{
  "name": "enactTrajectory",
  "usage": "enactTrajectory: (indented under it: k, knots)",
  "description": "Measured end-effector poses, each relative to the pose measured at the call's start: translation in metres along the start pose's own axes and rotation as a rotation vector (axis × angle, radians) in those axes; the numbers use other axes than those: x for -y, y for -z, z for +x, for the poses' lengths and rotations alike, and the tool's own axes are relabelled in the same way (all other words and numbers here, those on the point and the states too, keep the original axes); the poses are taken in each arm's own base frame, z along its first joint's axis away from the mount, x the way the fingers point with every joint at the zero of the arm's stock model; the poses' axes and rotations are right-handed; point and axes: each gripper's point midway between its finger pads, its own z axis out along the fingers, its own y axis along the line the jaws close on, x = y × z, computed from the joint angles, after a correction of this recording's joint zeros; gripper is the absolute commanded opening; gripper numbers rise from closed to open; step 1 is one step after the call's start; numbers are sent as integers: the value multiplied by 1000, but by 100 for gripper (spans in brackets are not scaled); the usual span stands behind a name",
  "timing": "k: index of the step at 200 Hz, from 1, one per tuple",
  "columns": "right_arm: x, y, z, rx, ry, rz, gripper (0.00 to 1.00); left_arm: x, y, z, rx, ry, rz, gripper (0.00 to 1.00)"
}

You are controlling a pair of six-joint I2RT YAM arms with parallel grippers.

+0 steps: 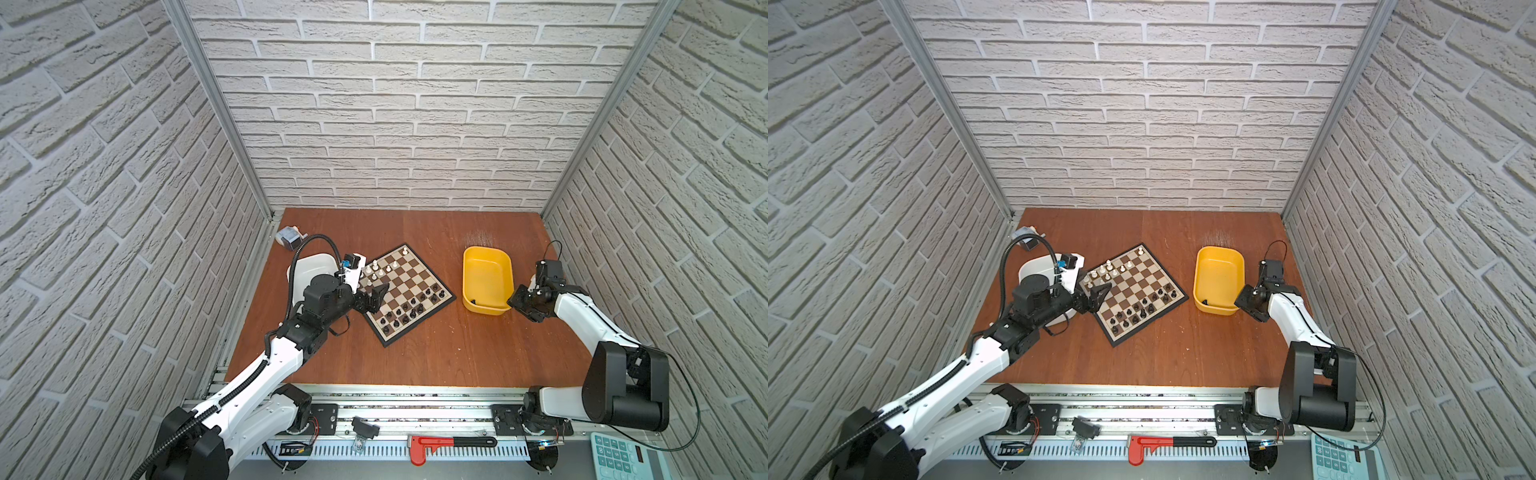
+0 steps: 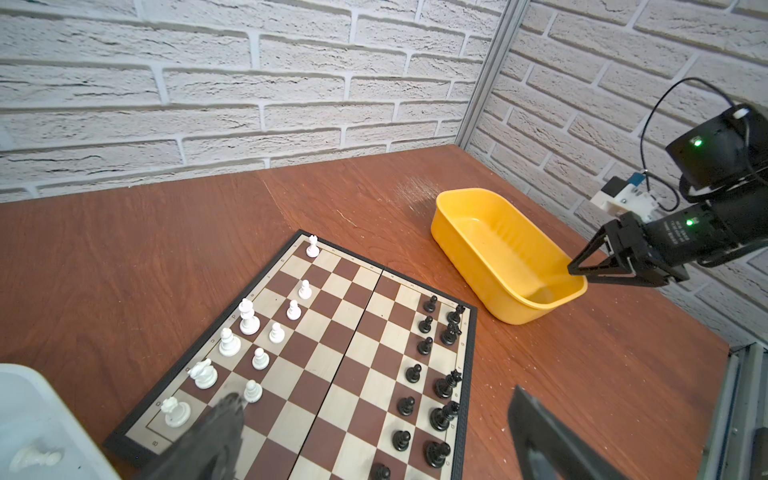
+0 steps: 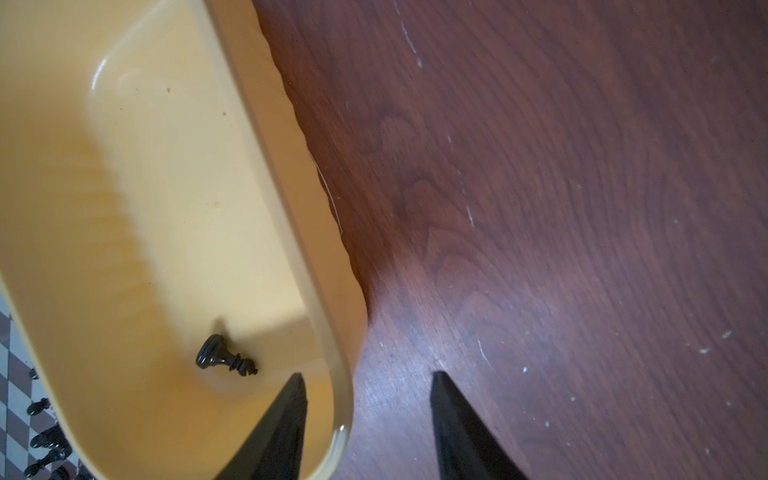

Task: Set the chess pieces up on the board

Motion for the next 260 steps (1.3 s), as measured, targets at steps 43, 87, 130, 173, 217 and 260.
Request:
enactTrajectory:
  k: [43, 87, 130, 173, 217, 260]
  knots:
    - [4, -9, -1, -15, -3, 31, 16, 1, 2, -3, 11, -2, 2, 98]
    - [4, -4, -19, 54, 29, 59, 6, 2, 4, -6, 22, -3, 5, 98]
    - [-12, 30, -42, 236, 128, 55, 6, 2, 4, -6, 25, -3, 7, 98]
    - [-27, 77, -76, 402, 234, 146, 6, 2, 4, -5, 25, 4, 7, 98]
    - [-24, 79, -78, 350, 387, 379, 7, 2, 3, -4, 21, 14, 11, 98]
    - [-31, 95, -88, 303, 518, 549, 7, 5, 0, -3, 23, 22, 28, 98]
